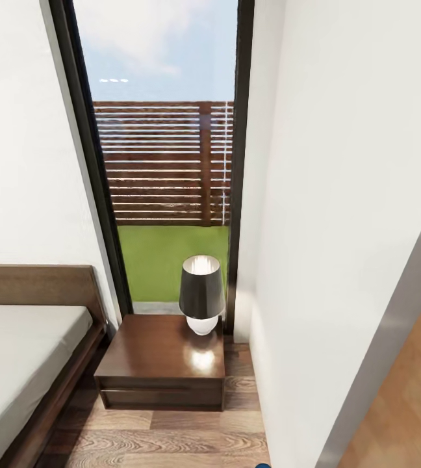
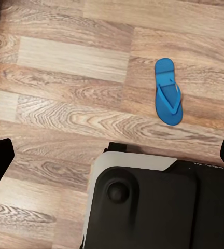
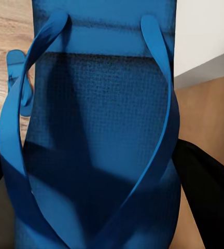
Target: In the bedroom, move the book from the bed onto either nightstand, and place the two sandals side by side next to the bed.
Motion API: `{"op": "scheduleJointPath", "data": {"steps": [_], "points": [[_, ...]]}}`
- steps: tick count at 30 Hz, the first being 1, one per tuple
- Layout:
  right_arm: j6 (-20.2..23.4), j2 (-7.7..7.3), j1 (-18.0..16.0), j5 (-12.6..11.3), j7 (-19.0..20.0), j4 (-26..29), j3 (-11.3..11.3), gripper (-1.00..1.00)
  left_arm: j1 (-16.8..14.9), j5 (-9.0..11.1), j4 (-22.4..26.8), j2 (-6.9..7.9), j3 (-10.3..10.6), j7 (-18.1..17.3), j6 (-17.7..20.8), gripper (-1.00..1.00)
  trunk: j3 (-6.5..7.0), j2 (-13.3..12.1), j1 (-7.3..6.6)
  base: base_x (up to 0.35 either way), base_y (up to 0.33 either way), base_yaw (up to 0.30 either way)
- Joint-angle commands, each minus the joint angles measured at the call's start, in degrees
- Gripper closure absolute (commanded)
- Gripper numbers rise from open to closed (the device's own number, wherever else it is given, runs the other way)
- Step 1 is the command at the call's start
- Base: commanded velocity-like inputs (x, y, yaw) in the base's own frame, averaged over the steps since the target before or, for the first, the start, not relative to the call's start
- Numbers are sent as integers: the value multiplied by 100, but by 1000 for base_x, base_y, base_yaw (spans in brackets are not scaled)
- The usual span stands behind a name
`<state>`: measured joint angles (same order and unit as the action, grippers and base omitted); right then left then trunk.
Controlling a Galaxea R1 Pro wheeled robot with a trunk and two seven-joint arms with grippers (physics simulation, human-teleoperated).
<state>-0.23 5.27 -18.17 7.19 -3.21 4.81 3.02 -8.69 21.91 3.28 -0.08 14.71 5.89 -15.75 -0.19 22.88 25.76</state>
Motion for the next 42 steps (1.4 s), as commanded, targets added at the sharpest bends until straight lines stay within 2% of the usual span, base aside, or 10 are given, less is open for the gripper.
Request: {"op": "scheduleJointPath", "data": {"steps": [1,42], "points": [[-3,1,-2,36,-30,-5,25,100,-1,32,-3,-1,50,26,-16,-100,-2,4,2,21,0,0],[-3,1,-2,38,-30,-16,32,100,-1,34,-3,-18,50,26,-24,-100,-2,4,2,22,-22,0]]}}
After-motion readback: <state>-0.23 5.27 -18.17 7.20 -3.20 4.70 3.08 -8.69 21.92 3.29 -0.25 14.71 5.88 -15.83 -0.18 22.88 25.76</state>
